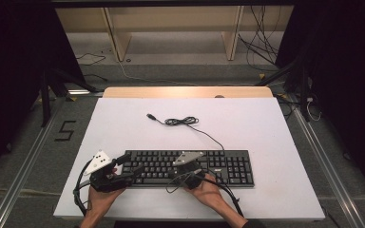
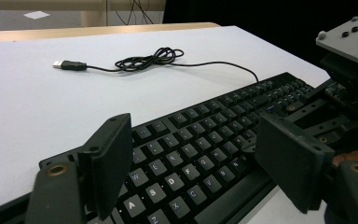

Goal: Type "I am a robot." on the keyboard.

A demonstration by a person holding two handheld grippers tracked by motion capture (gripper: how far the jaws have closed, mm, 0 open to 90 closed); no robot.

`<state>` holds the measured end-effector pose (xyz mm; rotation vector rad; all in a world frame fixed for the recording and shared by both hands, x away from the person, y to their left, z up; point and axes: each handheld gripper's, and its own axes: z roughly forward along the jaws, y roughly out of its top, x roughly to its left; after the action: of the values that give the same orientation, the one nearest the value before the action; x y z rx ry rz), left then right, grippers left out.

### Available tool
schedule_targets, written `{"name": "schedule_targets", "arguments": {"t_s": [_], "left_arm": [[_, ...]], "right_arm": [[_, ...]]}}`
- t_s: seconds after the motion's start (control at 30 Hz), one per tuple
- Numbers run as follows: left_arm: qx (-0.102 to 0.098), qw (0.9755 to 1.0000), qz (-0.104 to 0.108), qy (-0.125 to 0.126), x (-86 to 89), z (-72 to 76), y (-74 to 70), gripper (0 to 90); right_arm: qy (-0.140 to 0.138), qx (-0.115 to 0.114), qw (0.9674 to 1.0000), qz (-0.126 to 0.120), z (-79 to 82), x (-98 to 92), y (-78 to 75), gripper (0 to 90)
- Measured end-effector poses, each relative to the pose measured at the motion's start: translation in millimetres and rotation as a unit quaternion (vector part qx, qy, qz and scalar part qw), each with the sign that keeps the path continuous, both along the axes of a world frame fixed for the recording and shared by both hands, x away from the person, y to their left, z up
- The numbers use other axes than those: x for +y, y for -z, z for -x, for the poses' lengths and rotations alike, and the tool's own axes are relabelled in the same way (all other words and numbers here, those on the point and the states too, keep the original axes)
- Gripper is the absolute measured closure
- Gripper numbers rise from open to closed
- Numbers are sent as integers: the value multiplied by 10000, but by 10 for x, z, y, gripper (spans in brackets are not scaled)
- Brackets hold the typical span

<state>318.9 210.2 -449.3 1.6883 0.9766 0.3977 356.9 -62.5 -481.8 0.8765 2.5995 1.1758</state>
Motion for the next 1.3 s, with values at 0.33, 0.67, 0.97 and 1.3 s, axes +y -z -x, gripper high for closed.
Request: {"name": "schedule_targets", "arguments": {"t_s": [0.33, 0.67, 0.97, 1.3], "left_arm": [[8, 10000, -35, -53, 20, -15, 7, 272], [157, 9998, -78, -124, 30, -40, 26, 267], [319, 9992, -130, -199, 37, -68, 50, 257], [344, 9991, -116, -237, 50, -74, 51, 257]], "right_arm": [[54, -17, 9998, -200, -9, -45, -63, 900], [149, -171, 9969, -748, -26, -228, -240, 717], [234, -247, 9951, -933, -17, -308, -300, 440], [18, -223, 9957, -896, 44, -260, -287, 422]]}}
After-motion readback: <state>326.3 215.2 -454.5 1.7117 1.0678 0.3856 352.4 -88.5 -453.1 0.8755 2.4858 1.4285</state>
